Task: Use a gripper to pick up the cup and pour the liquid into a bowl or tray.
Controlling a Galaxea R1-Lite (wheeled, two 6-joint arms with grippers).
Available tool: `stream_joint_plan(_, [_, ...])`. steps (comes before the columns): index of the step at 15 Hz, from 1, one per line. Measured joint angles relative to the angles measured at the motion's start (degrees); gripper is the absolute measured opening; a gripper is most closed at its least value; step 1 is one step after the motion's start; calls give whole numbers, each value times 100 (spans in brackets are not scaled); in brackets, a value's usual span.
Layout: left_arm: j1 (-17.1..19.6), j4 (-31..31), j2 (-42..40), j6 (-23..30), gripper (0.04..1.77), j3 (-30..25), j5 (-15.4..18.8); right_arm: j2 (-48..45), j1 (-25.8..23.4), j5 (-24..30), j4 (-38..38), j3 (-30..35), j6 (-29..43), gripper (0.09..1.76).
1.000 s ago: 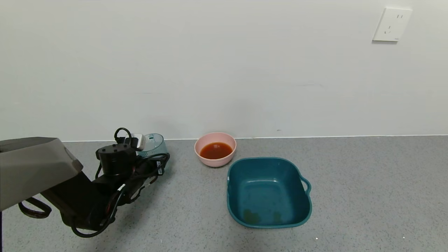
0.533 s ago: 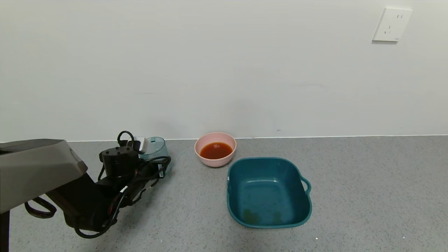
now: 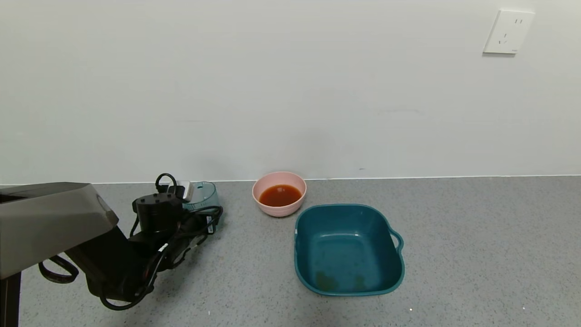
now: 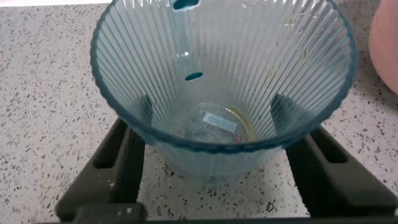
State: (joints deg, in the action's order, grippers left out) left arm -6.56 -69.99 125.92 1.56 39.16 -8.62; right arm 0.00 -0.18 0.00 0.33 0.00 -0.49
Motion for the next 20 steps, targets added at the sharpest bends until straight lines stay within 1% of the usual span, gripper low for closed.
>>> stream_joint_plan(5, [6, -2, -23, 6, 154, -21, -9, 0, 0, 0, 2, 0, 0, 171])
stream_joint_plan(13, [6, 138, -321, -9, 165, -154, -11, 0, 0, 0, 2, 0, 2, 171])
stream_joint_plan(16, [6, 590, -709, -24, 167, -267, -11, 0, 0, 0, 0, 0, 0, 171])
stream_joint_plan(20, [9, 1395, -1599, -33, 169, -385, -17, 0, 0, 0, 0, 0, 0, 171])
